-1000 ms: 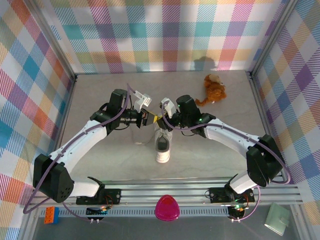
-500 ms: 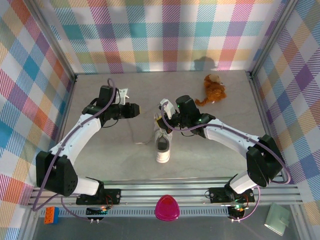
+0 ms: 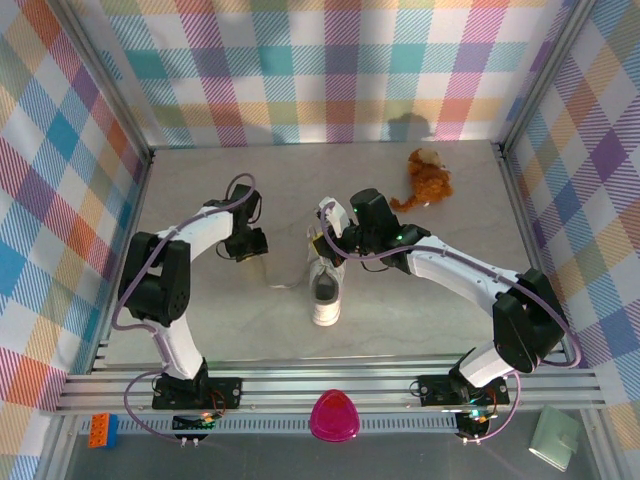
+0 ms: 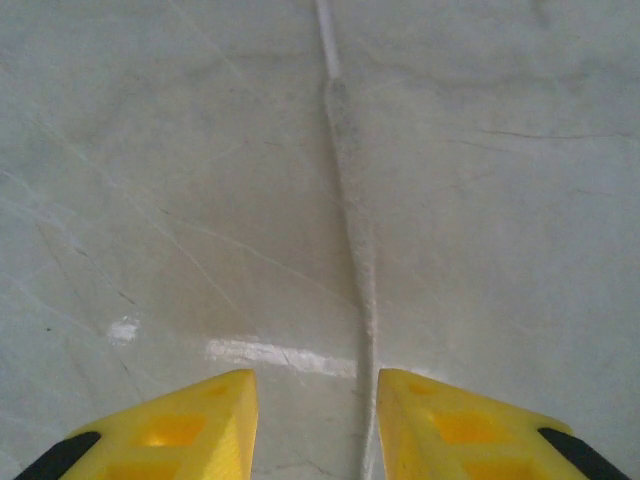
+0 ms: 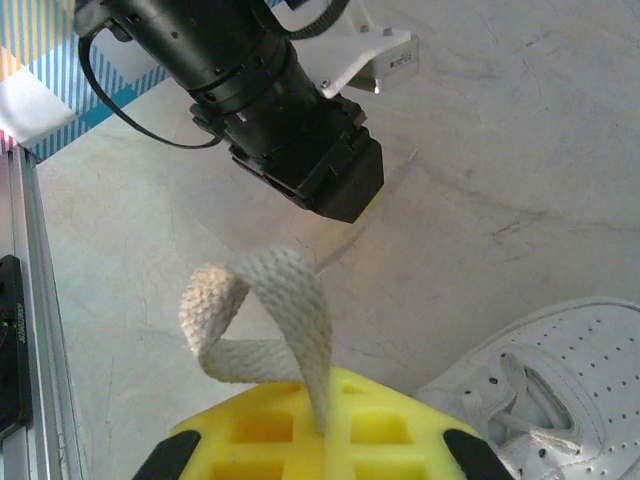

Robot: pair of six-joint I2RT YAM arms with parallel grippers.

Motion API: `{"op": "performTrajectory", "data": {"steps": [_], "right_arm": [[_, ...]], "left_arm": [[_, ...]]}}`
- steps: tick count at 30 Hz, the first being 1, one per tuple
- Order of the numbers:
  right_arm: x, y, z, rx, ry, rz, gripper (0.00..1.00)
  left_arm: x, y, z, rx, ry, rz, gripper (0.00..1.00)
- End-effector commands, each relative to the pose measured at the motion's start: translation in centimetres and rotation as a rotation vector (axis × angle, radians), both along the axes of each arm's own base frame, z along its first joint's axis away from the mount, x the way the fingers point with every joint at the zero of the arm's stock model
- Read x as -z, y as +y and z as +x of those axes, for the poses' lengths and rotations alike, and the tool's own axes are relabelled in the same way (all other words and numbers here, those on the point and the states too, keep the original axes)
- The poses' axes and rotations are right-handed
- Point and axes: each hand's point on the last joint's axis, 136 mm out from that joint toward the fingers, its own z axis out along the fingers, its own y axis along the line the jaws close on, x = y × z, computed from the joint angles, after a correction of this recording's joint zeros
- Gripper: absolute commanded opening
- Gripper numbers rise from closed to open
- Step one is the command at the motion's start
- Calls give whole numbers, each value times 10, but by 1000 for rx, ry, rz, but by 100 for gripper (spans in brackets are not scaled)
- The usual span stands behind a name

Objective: Tie the shoes

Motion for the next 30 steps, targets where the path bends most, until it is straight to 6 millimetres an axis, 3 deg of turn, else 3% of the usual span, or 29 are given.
{"op": "performTrajectory", "data": {"steps": [1,7,11,13,17,23,27,30], "right_arm": [[-6,8,-2,-34,-12,3,0],[-5,10,-2,-37,-4,3,0],[-5,11,-1,-33,1,2,0],[-5,11,-2,-34,2,1,0],[-6,11,-2,-29,2,-1,0],[-5,10,-3,-28,5,-3,0],[-4,11,-4,-29,5,-3,0],[-5,12,-5,-30,5,-2,0]], "left_arm": [[9,-5,3,7,5,25,37],[29,-18,3,45,25,34,38],[35,-17,0,66,51,54,26],[32,-15,-1,72,51,61,20],[13,-13,1,79,14,72,20],[-21,-11,6,71,-59,70,29],[-20,-20,6,84,-62,43,32],[-9,-23,4,94,-38,51,33]]}}
